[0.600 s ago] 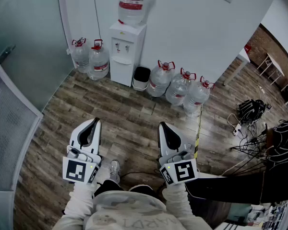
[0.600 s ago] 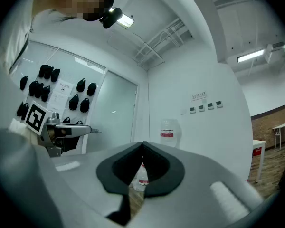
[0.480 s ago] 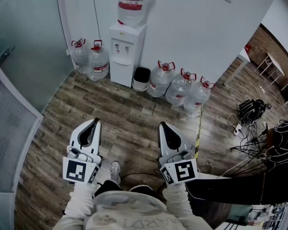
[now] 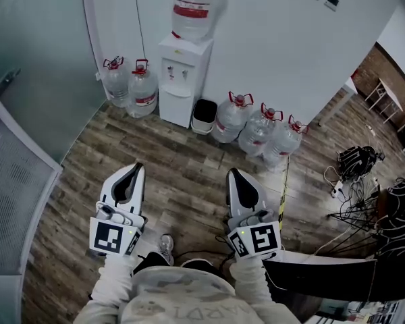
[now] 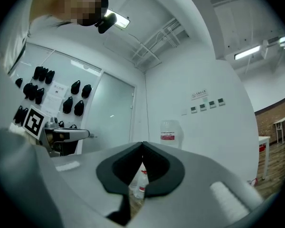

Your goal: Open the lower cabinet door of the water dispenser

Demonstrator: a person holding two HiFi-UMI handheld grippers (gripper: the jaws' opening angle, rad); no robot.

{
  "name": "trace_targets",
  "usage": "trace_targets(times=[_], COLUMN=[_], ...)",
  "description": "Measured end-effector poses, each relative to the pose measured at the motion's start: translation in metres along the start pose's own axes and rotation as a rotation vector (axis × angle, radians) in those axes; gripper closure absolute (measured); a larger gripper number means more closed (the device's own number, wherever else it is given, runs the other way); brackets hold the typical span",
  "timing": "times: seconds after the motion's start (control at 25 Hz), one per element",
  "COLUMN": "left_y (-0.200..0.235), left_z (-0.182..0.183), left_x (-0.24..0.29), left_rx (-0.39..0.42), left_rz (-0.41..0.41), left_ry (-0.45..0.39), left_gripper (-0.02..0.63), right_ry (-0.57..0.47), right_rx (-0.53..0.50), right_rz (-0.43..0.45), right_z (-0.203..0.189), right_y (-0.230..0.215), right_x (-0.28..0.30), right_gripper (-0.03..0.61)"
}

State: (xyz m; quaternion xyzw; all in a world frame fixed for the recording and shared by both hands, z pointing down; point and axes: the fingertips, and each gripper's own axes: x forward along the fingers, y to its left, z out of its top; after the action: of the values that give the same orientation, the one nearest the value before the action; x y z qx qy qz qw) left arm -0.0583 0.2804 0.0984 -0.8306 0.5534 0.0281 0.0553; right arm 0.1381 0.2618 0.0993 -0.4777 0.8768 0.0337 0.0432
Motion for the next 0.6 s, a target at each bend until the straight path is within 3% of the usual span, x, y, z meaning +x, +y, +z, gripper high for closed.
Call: trace_targets(times=[0.6], left_y=[0.054], left_z=[-0.002], left_x=[0.039], left_rx=[0.018], left_rz=[-0.051], left_ry=[-0.036], left_gripper=[0.612], right_ry=[-0.035], right_rx=[0.010], right_rz=[-0.021], right_z=[-0.007], right_y=[0.002], right_x=[0.064], right_gripper=[0.569])
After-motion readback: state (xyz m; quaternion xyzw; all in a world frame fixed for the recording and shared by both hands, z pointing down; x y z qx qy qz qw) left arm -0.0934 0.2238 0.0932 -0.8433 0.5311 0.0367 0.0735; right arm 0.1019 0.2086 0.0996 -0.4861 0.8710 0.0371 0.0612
